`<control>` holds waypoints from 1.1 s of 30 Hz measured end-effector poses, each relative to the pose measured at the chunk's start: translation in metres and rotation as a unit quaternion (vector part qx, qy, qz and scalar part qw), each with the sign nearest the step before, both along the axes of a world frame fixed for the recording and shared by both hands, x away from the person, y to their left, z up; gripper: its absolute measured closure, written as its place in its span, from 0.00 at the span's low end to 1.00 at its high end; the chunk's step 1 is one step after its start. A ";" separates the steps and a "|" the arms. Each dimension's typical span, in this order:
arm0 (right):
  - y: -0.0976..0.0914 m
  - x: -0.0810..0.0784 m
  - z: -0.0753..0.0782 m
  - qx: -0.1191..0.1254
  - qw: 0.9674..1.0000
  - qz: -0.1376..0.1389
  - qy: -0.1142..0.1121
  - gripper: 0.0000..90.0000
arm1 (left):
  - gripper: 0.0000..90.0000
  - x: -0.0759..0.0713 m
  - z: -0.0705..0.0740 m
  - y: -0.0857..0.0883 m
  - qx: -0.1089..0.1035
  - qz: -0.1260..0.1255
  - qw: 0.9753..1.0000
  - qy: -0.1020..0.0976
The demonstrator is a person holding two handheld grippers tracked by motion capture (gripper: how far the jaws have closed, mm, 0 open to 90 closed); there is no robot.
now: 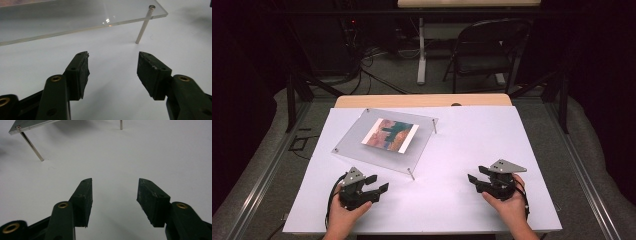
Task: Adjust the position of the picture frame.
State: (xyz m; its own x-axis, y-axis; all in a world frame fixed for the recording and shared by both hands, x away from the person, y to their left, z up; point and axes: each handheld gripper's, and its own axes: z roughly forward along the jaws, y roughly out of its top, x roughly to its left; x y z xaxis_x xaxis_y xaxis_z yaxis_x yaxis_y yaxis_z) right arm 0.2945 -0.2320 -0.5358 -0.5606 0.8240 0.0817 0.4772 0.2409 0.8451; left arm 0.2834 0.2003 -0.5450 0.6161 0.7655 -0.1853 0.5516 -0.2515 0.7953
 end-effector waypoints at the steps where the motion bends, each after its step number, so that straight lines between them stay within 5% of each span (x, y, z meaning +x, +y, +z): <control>1: -0.001 0.000 0.000 0.004 1.000 -0.001 0.002 0.53 | 0.49 0.000 0.000 -0.002 0.000 -0.003 1.000 0.001; 13: -0.001 0.000 0.001 0.012 1.000 0.010 0.003 0.58 | 0.57 0.006 -0.004 -0.029 -0.003 -0.033 0.999 0.025; 16: -0.002 0.000 0.001 0.013 1.000 0.009 0.003 0.59 | 0.54 0.009 -0.004 -0.042 0.025 -0.039 0.999 0.015; 25: -0.003 -0.001 0.002 0.018 1.000 0.010 0.004 0.61 | 0.61 0.022 -0.008 -0.058 0.006 -0.026 0.999 0.037; 33: -0.003 0.000 0.001 0.022 1.000 0.009 0.005 0.65 | 0.68 0.029 -0.011 -0.072 0.013 -0.030 0.999 0.029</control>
